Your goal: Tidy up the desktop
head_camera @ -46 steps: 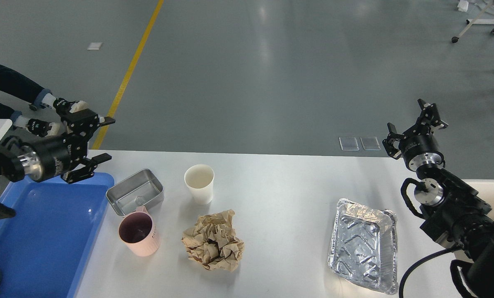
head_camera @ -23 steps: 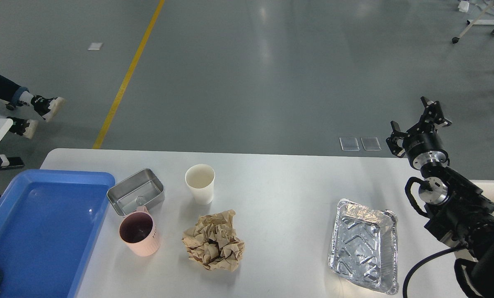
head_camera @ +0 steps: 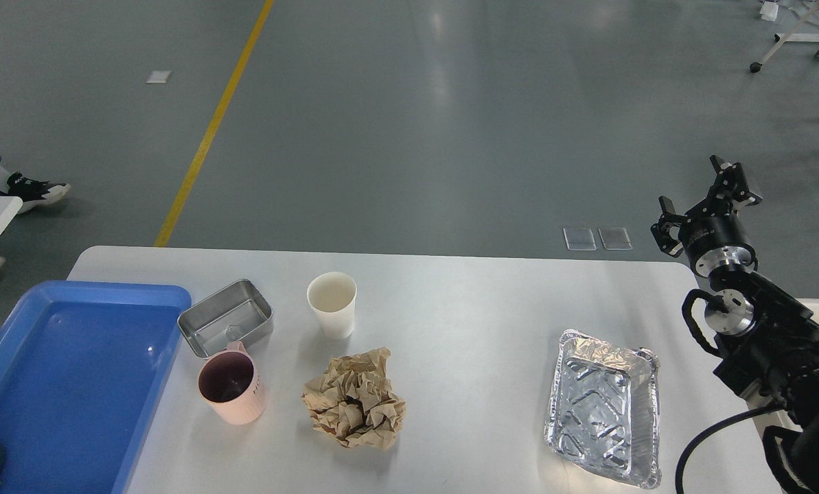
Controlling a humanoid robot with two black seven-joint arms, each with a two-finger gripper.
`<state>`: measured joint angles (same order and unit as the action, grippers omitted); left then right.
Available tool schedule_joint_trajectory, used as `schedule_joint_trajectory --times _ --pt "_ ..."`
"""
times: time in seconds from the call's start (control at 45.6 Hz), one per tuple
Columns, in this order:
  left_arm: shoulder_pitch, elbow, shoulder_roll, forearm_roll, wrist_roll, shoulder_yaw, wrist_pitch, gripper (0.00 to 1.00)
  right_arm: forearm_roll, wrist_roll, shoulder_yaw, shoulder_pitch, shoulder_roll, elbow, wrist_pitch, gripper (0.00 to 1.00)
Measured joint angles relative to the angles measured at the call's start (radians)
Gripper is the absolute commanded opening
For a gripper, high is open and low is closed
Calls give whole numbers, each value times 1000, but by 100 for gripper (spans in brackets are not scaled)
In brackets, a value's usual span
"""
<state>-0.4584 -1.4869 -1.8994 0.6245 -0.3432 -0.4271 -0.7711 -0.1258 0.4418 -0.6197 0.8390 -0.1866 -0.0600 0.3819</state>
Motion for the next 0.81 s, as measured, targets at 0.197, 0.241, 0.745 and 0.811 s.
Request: schedule_joint_trajectory --times 0.197,0.241,0.745,0.811 --pt "1 1 12 1 8 18 8 98 1 0 0 0 1 0 0 100" --pt "2 1 22 1 11 18 10 98 1 0 0 0 1 0 0 100" --pt "-132 133 601 16 493 -20 21 98 14 0 0 -14 -7 3 -1 100" --pt "-149 150 664 30 514 -20 23 98 15 0 0 -16 -13 3 -1 100"
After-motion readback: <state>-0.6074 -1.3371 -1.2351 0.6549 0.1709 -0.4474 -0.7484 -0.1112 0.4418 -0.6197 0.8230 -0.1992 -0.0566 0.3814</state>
